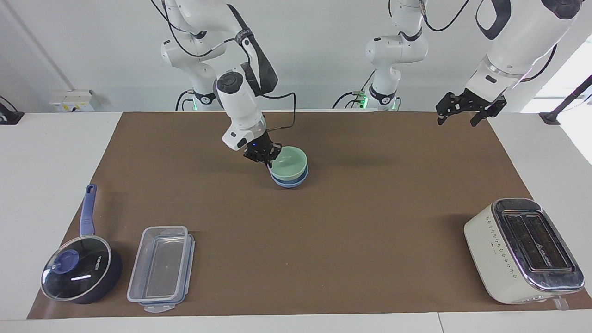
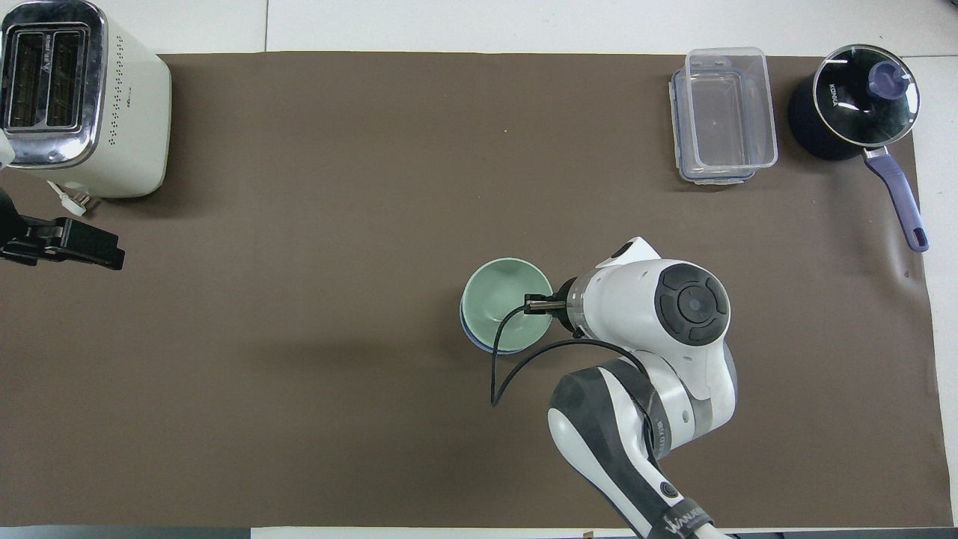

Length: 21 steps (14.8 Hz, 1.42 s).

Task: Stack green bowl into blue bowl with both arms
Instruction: 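Carry the green bowl into the blue bowl while the left gripper retracts, then open the right gripper to release the green bowl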

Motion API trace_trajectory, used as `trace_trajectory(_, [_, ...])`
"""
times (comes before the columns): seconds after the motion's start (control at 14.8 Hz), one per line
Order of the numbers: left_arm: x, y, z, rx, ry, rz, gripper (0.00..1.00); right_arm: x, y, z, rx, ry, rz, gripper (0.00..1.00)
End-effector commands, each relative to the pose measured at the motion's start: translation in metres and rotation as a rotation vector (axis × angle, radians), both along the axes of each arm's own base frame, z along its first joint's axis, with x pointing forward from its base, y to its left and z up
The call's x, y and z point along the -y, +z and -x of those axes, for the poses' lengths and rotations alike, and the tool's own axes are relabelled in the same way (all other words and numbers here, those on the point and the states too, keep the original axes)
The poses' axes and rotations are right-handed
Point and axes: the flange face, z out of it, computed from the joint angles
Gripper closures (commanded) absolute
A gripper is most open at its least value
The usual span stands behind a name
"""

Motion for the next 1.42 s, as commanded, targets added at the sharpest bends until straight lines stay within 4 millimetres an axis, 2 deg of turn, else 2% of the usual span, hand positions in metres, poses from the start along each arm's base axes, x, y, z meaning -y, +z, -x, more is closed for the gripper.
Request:
trace_trajectory(0.0, [0.002, 0.005, 0.000, 0.005, -0.001, -0.031, 0.00, 0.002, -0.010, -0.005, 0.020, -0.031, -0.018, 1.00])
trace_trajectory(0.34, [0.007, 0.007, 0.001, 0.002, 0.024, -0.033, 0.00, 0.005, -0.016, 0.002, 0.000, -0.032, -0.009, 1.00])
trace_trajectory(0.47, [0.009, 0.006, 0.002, 0.005, 0.024, -0.029, 0.00, -0.006, -0.016, 0.010, -0.013, -0.005, -0.004, 1.00])
trace_trajectory(0.68, [0.009, 0.004, 0.004, 0.000, 0.085, -0.029, 0.00, -0.006, -0.019, 0.016, -0.034, 0.007, 0.005, 1.00])
trace_trajectory(1.01, [0.007, 0.003, 0.004, 0.001, 0.089, -0.026, 0.00, -0.004, -0.019, 0.016, -0.028, 0.029, 0.006, 1.00])
trace_trajectory(1.08, [0.007, 0.004, 0.003, 0.004, 0.091, -0.023, 0.00, -0.003, -0.019, 0.014, -0.024, 0.036, 0.007, 0.53])
trace_trajectory(1.15, [0.007, 0.004, 0.003, 0.007, 0.093, -0.011, 0.00, -0.003, -0.017, 0.014, -0.020, 0.037, 0.005, 0.01])
trace_trajectory(1.35, [0.006, 0.004, 0.003, 0.006, 0.088, -0.004, 0.00, 0.005, 0.007, 0.007, 0.019, 0.019, -0.014, 0.00])
